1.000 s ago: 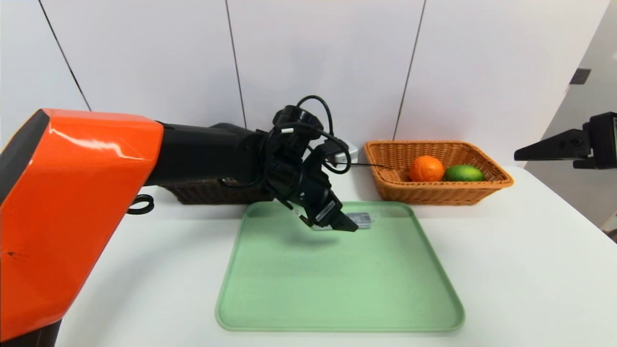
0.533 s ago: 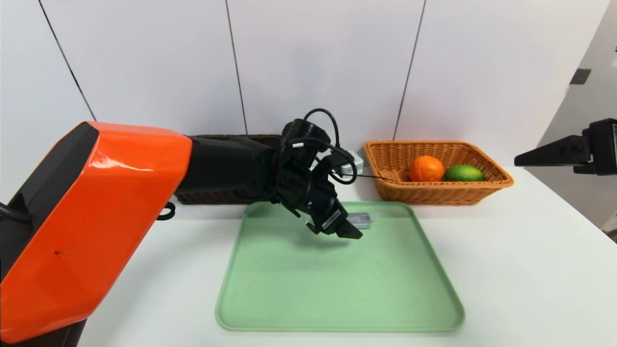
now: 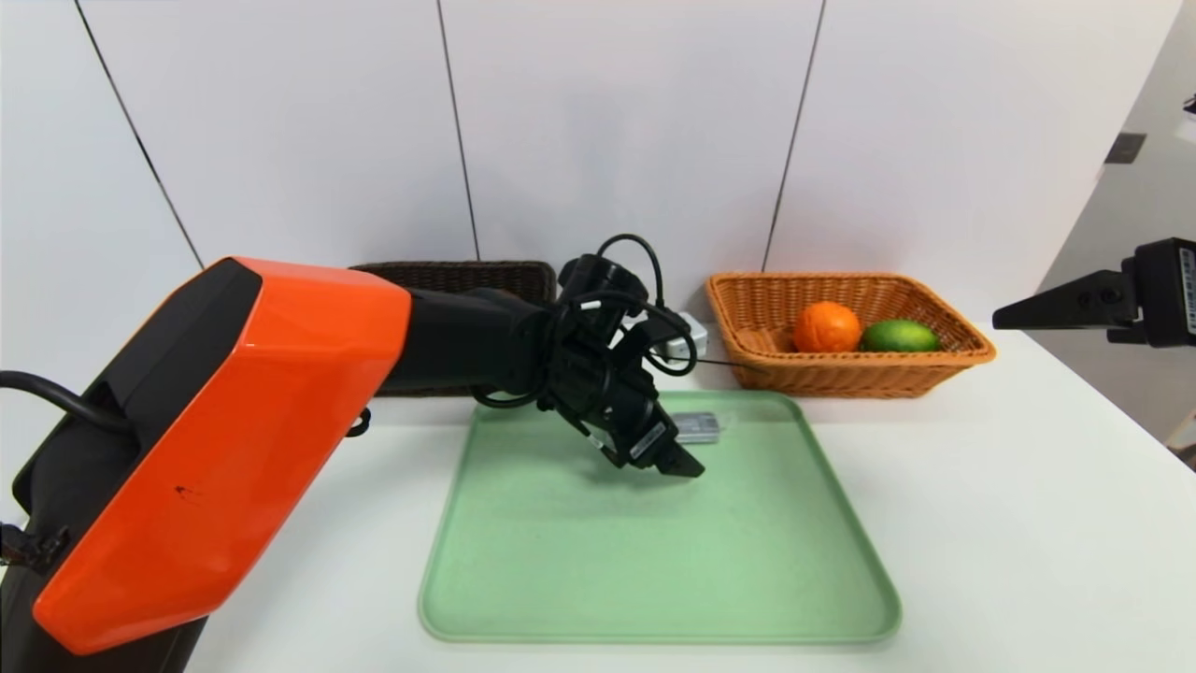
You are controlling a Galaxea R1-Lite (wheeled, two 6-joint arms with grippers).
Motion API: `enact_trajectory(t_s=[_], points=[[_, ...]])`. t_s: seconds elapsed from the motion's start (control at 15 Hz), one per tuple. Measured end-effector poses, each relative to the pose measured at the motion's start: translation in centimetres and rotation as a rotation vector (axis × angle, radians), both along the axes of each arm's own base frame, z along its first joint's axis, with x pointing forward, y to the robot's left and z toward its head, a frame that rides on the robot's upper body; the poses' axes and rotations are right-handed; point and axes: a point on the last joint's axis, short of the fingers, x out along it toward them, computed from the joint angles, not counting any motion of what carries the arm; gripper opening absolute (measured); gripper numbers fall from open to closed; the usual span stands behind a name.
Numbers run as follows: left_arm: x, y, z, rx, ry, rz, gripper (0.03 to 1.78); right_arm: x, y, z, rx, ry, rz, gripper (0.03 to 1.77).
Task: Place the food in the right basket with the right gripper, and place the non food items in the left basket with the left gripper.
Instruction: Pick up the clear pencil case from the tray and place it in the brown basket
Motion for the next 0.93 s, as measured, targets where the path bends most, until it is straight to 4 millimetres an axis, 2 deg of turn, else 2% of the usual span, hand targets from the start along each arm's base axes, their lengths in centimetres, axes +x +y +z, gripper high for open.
enact_trajectory(t_s=[0.8, 0.87, 0.93], points=[[0.31, -0.13, -1.12, 0.013, 0.023, 0.011, 1.69, 0.50, 0.08, -0.33, -0.004, 0.016, 0.001, 1.69], [0.34, -0.15, -1.14, 0.014, 0.020, 0.009, 1.66, 0.51, 0.08, -0.33, -0.004, 0.016, 0.001, 1.69], [0.35, -0.14, -1.15, 0.016, 0.017, 0.007, 1.46, 0.51, 0.08, -0.33, -0.004, 0.015, 0.001, 1.69]])
